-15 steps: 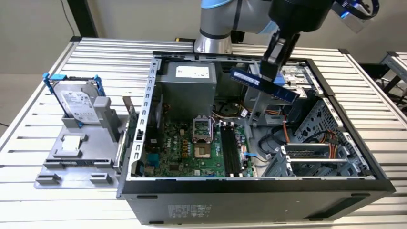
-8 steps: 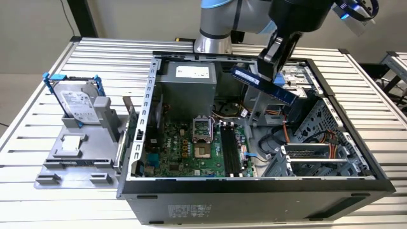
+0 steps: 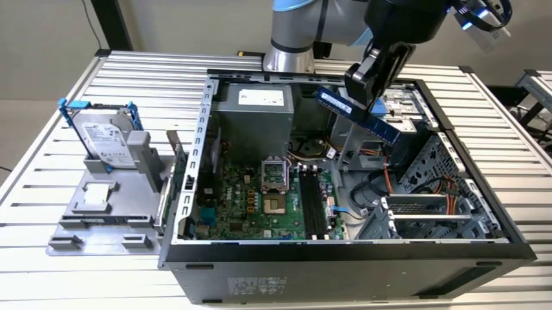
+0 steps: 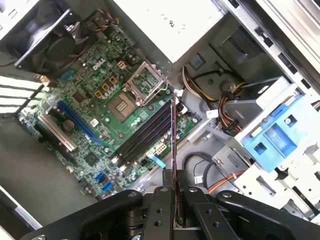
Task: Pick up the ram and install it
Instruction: 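Insert the ram into the slot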
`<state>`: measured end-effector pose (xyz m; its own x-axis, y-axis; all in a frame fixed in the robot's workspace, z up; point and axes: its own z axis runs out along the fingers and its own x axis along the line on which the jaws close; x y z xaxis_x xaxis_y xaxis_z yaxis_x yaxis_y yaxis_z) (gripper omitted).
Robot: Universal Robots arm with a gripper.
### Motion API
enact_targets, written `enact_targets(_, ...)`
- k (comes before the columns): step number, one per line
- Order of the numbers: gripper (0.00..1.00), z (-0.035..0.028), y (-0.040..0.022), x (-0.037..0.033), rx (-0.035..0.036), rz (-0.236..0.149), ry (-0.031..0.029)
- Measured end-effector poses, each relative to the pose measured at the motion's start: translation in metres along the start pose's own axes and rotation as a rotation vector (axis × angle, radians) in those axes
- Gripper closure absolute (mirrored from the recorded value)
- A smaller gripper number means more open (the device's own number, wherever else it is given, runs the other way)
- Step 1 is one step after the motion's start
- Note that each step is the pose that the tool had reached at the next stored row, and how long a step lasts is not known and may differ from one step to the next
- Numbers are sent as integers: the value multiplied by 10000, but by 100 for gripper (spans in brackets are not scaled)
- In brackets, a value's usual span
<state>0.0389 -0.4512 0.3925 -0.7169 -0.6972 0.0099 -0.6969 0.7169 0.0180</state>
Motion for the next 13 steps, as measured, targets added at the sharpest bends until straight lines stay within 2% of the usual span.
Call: enact_targets(13, 100, 0, 0, 0, -18, 1828, -33)
